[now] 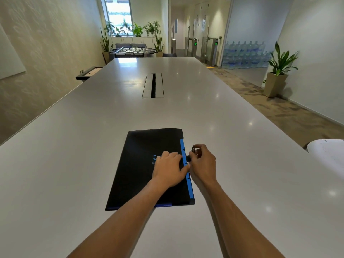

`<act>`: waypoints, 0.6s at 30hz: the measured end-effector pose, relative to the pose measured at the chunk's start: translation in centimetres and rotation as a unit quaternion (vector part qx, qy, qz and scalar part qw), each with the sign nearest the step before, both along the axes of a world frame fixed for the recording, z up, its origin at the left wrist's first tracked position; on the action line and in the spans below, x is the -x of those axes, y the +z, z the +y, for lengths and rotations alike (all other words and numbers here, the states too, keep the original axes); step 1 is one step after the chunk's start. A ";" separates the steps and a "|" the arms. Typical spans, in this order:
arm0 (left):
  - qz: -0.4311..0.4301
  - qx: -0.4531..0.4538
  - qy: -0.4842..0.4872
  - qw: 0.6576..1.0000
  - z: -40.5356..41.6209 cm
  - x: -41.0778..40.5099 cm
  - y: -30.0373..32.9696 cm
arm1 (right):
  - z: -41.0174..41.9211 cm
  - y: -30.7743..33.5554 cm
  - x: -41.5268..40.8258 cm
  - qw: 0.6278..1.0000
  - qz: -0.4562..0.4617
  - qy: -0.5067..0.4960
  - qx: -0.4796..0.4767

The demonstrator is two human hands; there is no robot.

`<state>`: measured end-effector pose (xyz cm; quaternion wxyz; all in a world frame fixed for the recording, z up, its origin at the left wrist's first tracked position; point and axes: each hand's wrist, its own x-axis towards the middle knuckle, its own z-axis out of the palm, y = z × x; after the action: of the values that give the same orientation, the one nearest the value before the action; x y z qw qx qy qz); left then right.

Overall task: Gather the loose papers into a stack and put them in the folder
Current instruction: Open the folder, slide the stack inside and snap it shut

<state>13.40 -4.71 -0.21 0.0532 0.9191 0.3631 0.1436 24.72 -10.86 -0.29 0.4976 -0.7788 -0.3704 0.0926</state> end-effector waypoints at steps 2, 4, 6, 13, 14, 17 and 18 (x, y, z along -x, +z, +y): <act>-0.056 0.043 -0.009 0.997 0.7 0.5 -0.3 | 0.0 -0.2 0.2 0.999 -0.025 0.028 0.011; -0.108 0.083 -0.009 0.991 1.3 0.9 -0.7 | 0.0 -0.2 0.4 0.996 -0.054 0.060 0.022; -0.172 0.125 0.014 0.977 1.5 1.1 -1.0 | -0.1 -0.2 0.5 0.992 -0.079 0.087 0.036; -0.227 0.128 0.035 0.965 1.4 1.4 -1.2 | -0.1 -0.7 1.0 0.970 -0.206 0.107 0.074; -0.219 0.118 0.027 0.968 1.3 1.4 -1.2 | -0.1 -0.6 1.0 0.968 -0.216 0.107 0.075; -0.189 0.071 0.018 0.979 1.1 1.1 -1.3 | -0.1 -0.7 1.0 0.959 -0.245 0.110 0.086; -0.185 0.060 0.018 0.981 1.0 1.1 -1.3 | -0.1 -0.7 1.0 0.957 -0.252 0.111 0.090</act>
<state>12.32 -3.72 -1.48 0.1718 0.8651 0.3714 0.2899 23.76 -10.93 -0.98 0.3022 -0.7725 -0.5581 -0.0189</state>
